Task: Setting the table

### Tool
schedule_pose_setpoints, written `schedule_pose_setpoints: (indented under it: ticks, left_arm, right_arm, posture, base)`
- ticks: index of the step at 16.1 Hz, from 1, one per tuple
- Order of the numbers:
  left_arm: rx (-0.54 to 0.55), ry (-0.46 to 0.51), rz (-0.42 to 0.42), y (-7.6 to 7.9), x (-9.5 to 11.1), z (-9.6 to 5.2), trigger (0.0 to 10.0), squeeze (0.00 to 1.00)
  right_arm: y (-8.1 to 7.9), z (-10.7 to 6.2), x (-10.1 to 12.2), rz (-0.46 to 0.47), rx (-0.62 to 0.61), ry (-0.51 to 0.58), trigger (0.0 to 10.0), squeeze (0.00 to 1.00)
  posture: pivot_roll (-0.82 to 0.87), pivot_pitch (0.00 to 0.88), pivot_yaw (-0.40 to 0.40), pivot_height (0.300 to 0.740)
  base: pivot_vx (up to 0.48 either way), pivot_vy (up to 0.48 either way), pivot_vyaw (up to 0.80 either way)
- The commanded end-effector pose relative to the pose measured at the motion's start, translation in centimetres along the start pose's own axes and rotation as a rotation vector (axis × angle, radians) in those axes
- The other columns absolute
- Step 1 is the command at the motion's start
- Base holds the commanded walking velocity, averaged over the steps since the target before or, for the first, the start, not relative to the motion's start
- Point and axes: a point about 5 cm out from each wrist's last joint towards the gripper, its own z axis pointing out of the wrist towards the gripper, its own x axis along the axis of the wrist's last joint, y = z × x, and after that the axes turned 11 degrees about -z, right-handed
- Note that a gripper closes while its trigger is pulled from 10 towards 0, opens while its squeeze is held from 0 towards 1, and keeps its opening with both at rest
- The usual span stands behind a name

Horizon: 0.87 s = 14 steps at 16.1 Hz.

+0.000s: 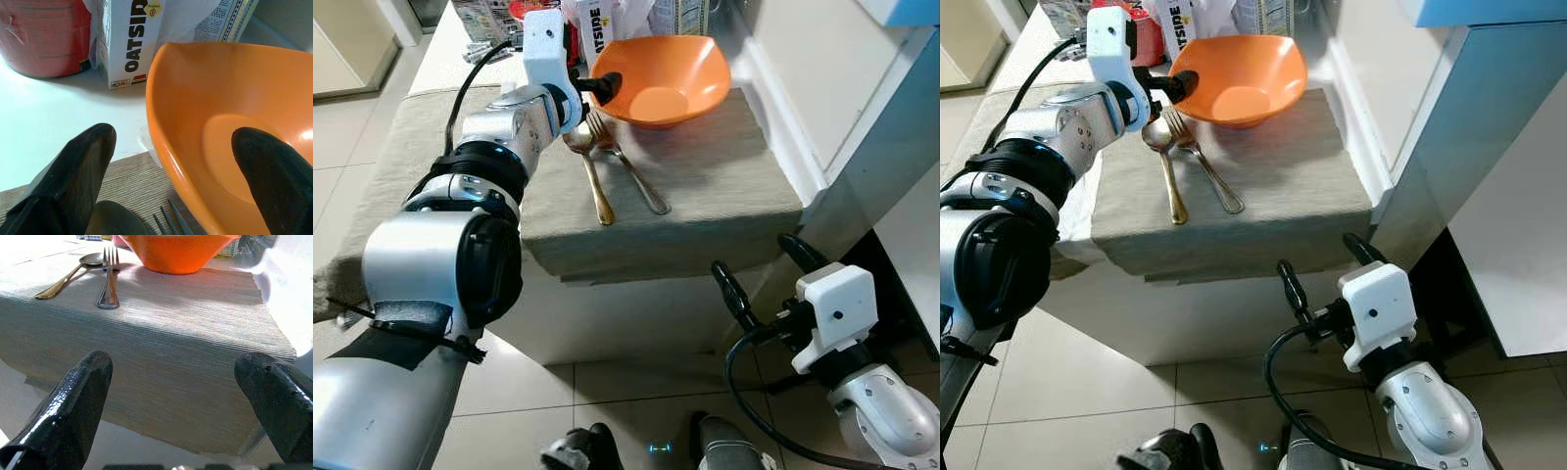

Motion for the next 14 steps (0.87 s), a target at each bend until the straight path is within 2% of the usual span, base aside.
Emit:
schedule_pose_setpoints:
  ticks: [1, 4, 8, 9, 14]
  left_arm:
    - [0.012, -0.020, -0.020, -0.5, -0.6, -0.1, 10.0, 0.00]
    - [0.008, -0.033, -0.015, -0.4, -0.9, 0.0, 10.0, 0.00]
    - [0.028, -0.065, -0.018, -1.0, -2.0, 0.0, 10.0, 0.00]
    - [0.038, -0.072, -0.032, -1.3, -2.3, -0.1, 0.0, 0.00]
    - [0.021, -0.066, -0.086, -1.1, -2.3, -0.1, 0.0, 0.00]
  right_arm:
    - [-0.2, -0.2, 0.3, 0.005, 0.004, 0.008, 10.0, 0.00]
    - [-0.2, -0.1, 0.3, 0.004, 0.004, 0.008, 10.0, 0.00]
    - [-0.2, 0.1, 0.3, 0.002, 0.006, 0.007, 10.0, 0.00]
    - [-0.3, 0.1, 0.3, 0.002, 0.007, 0.008, 10.0, 0.00]
    - [-0.3, 0.2, 0.3, 0.000, 0.010, 0.007, 10.0, 0.00]
  posture:
    - [-0.38, 0.212, 0.123, 0.740]
    - [-0.38, 0.211, 0.123, 0.740]
    - [-0.38, 0.214, 0.122, 0.740]
    - [-0.38, 0.214, 0.122, 0.740]
    - [-0.37, 0.215, 0.119, 0.740]
  base:
    - [0.000, 0.000, 0.00]
    - [0.000, 0.000, 0.00]
    - [0.000, 0.000, 0.00]
    - [0.000, 0.000, 0.00]
    - [0.000, 0.000, 0.00]
